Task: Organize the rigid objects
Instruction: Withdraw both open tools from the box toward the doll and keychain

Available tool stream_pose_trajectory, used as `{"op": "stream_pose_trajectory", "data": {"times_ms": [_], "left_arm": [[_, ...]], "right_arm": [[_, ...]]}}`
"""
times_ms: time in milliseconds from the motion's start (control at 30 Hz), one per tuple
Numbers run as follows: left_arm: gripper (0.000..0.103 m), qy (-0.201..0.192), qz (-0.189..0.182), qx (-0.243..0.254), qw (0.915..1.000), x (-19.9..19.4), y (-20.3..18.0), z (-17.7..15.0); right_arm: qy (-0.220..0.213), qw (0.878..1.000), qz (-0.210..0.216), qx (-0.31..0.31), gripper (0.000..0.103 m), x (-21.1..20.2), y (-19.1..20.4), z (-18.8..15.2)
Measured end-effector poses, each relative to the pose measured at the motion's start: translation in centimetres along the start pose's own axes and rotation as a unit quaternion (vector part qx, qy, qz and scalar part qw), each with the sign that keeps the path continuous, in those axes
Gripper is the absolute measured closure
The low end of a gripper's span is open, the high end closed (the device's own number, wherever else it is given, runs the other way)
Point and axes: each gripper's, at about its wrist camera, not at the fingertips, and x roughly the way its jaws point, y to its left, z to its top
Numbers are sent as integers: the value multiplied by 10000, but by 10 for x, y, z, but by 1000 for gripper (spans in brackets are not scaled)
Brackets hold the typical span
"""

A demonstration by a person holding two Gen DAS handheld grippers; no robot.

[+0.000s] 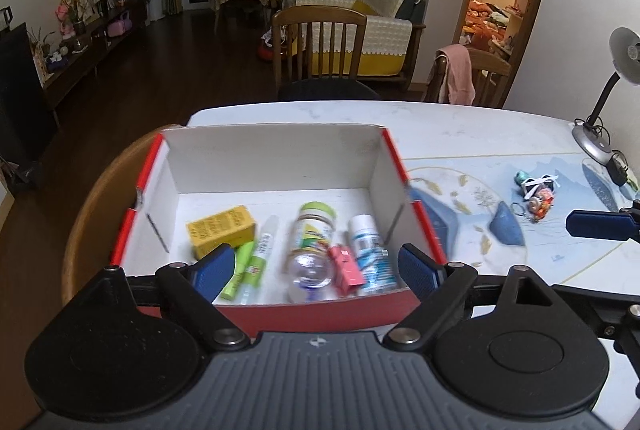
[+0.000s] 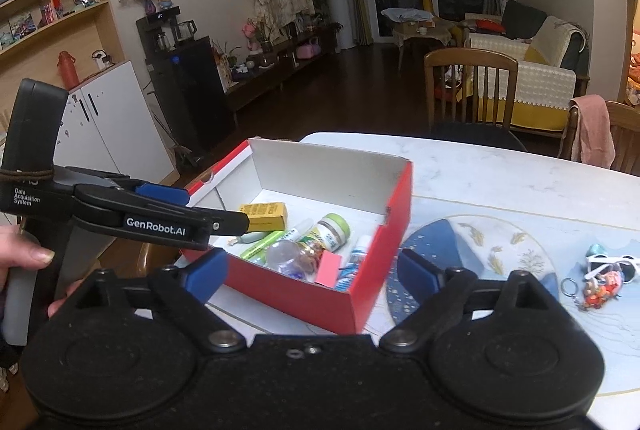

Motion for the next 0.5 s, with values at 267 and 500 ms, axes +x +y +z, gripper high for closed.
{"op": "stream_pose_trajectory", "data": {"times_ms": [267, 500], "left_arm": [[13, 16, -58, -60, 10000, 7, -51, -4], [13, 27, -144, 103, 9998, 21, -105, -3]], "right_arm": [[-175, 9998, -31, 25, 2, -31, -40, -13], [-291, 9991, -147, 258, 0, -58, -89, -30]]}}
